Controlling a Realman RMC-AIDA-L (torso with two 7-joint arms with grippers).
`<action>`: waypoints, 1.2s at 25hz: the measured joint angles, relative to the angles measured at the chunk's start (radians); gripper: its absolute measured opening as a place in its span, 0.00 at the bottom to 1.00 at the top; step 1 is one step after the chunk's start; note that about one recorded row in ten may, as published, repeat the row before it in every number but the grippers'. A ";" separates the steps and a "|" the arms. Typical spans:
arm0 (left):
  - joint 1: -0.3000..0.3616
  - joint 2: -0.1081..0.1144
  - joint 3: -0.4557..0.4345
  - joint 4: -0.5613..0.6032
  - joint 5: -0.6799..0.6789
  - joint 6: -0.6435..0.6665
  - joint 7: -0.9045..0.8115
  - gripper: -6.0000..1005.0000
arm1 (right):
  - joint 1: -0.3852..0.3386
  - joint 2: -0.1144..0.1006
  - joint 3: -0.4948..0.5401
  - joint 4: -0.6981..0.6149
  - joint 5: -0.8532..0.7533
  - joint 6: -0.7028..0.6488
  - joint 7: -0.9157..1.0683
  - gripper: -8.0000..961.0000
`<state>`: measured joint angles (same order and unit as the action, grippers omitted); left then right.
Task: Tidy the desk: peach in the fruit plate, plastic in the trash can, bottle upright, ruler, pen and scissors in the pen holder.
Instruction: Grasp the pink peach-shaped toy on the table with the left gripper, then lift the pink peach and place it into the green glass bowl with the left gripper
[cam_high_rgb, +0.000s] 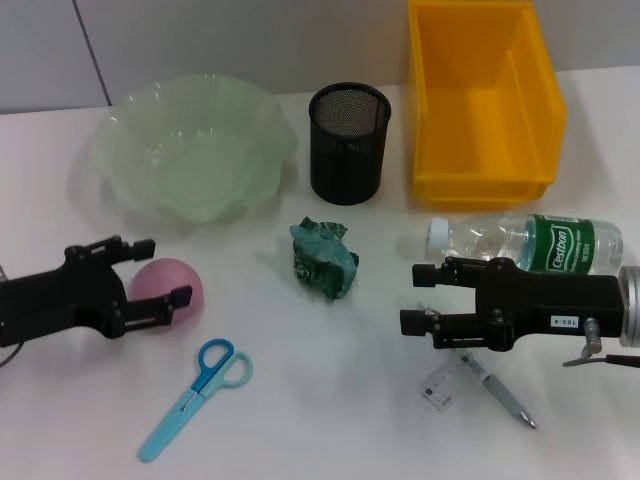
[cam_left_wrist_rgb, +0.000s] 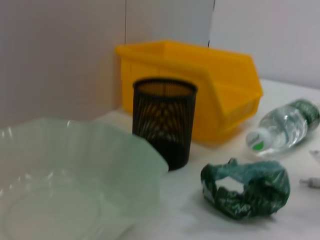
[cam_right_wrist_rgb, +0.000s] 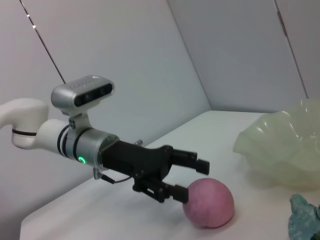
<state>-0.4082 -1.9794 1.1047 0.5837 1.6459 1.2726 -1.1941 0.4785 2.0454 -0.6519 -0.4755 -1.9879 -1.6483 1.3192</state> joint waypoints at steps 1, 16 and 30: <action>0.000 -0.002 0.001 0.000 0.009 -0.009 -0.006 0.76 | 0.000 0.000 0.000 0.000 0.000 0.000 0.000 0.85; 0.000 -0.026 0.014 0.027 0.068 -0.110 -0.072 0.74 | 0.009 0.004 0.000 0.000 0.000 0.012 0.001 0.85; -0.001 -0.014 0.001 0.066 0.080 -0.038 -0.131 0.33 | 0.011 0.005 0.000 0.000 0.003 0.025 0.007 0.85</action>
<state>-0.4095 -1.9938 1.1058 0.6498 1.7256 1.2348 -1.3254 0.4894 2.0507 -0.6516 -0.4759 -1.9853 -1.6235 1.3259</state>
